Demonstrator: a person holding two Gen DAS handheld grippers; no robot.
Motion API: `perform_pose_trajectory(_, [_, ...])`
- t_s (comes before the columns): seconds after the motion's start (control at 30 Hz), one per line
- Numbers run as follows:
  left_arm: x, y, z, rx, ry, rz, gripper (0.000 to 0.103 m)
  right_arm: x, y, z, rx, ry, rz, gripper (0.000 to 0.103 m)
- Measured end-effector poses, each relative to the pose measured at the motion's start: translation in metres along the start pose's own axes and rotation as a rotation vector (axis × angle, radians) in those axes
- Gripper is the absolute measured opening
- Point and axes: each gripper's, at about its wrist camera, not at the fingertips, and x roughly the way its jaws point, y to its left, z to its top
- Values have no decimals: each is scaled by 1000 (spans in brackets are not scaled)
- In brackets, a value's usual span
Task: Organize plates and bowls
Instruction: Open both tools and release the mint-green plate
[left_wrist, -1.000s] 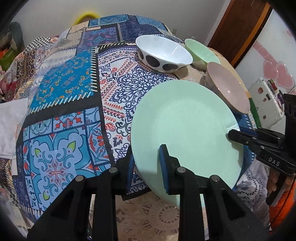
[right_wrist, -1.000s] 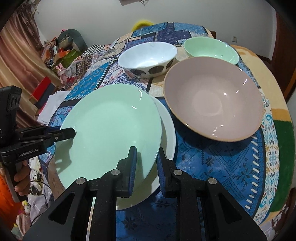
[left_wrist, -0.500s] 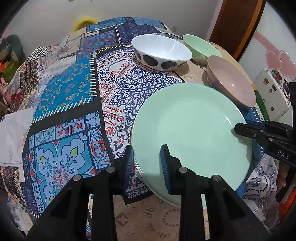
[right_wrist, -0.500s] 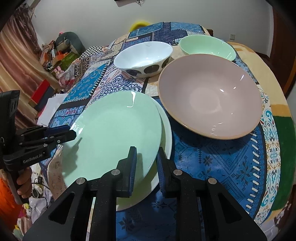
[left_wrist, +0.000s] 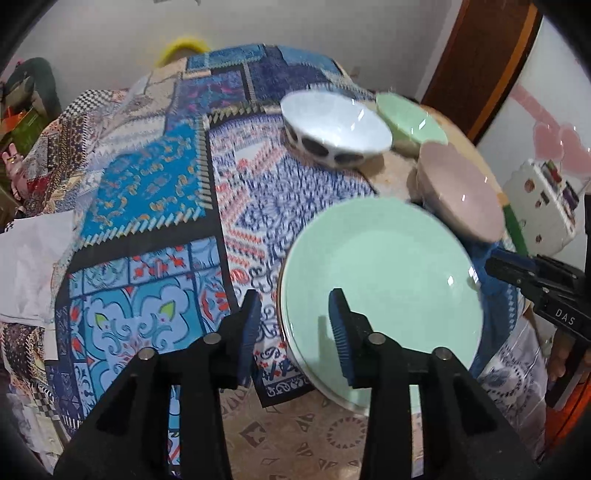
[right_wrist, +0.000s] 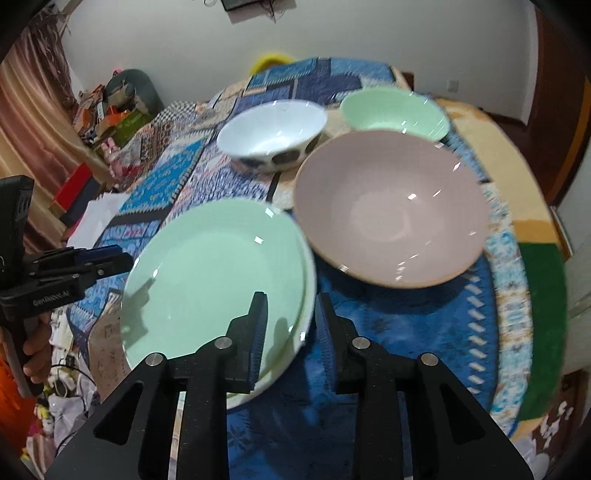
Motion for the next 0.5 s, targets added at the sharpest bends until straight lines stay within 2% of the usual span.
perform_pose_trajectory(0.13, [-16,-7,12,4,-46,-9,44,-19,-11,6,14,-60,-25,30])
perform_pose_trajectory(0.3, [-31,-29,32,42,-108,-24,63,-43,-27,14,39,-141,-69,40])
perform_pose_trajectory(0.5, [-24,-59,61,82,-126,-63,72,-55,-41,23,36,-198,-155,49])
